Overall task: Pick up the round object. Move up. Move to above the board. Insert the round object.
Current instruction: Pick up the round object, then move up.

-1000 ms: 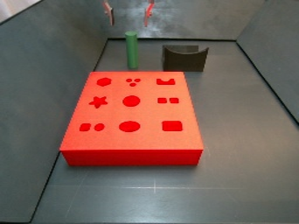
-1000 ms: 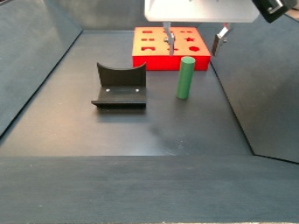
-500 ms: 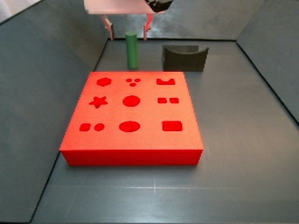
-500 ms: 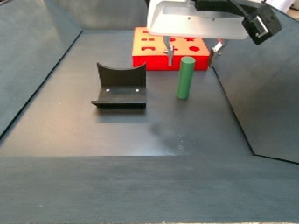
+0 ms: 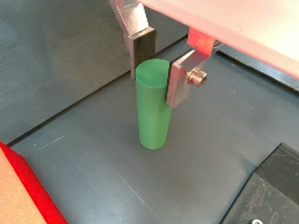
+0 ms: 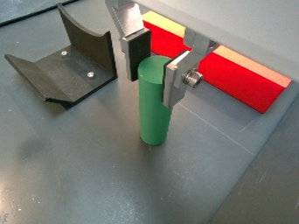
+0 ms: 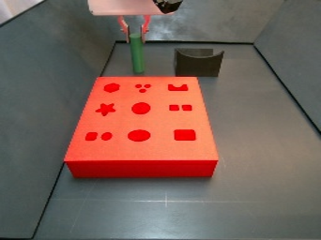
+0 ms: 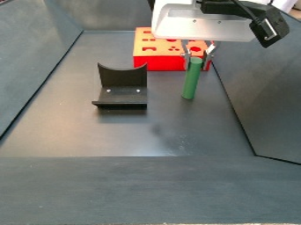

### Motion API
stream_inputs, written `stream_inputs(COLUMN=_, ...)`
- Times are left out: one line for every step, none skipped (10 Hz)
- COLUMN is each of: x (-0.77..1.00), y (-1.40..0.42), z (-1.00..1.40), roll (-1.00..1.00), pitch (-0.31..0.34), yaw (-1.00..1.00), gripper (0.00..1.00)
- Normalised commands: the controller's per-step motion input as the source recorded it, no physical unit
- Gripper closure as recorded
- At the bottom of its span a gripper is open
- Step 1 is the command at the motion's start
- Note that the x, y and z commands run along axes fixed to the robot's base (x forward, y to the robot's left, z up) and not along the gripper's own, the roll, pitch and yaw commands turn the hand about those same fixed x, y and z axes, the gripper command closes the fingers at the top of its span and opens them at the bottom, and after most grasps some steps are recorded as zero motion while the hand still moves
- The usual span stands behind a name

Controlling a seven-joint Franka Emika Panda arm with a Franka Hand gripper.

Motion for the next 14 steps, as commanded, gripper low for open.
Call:
stream_inputs(x=0.0, y=0.0, z=0.0, roll=0.0, pitch=0.0, yaw=0.0, gripper=1.0)
stream_inputs(x=0.0, y=0.0, z=0.0, roll=0.0, pitch=0.0, yaw=0.0, gripper=1.0)
stream_inputs(x=0.0, y=0.0, z=0.0, roll=0.0, pitch=0.0, yaw=0.0, gripper=1.0)
stream_inputs(x=0.0, y=0.0, z=0.0, roll=0.0, pitch=0.0, yaw=0.0, gripper=1.0)
stream_inputs(x=0.0, y=0.0, z=0.0, roll=0.0, pitch=0.0, yaw=0.0, gripper=1.0)
stream_inputs(x=0.0, y=0.0, z=0.0, roll=0.0, pitch=0.0, yaw=0.0, gripper=1.0)
stream_inputs(x=0.0, y=0.0, z=0.0, roll=0.0, pitch=0.0, yaw=0.0, gripper=1.0)
stream_inputs(x=0.0, y=0.0, z=0.0, roll=0.0, pitch=0.0, yaw=0.0, gripper=1.0)
stream_inputs(x=0.0, y=0.0, z=0.0, roll=0.0, pitch=0.0, yaw=0.0, gripper=1.0)
stream_inputs(x=0.0, y=0.0, z=0.0, roll=0.0, pitch=0.0, yaw=0.0, gripper=1.0)
stream_inputs(x=0.0, y=0.0, z=0.0, roll=0.0, pitch=0.0, yaw=0.0, gripper=1.0)
stream_inputs(x=0.0, y=0.0, z=0.83, roll=0.0, pitch=0.0, yaw=0.0, gripper=1.0)
stream_inputs(x=0.01, y=0.03, z=0.82, roll=0.0, pitch=-0.018, yaw=0.02, gripper=1.0)
stream_inputs(x=-0.01, y=0.04, z=0.78, roll=0.0, pitch=-0.009, yaw=0.02, gripper=1.0)
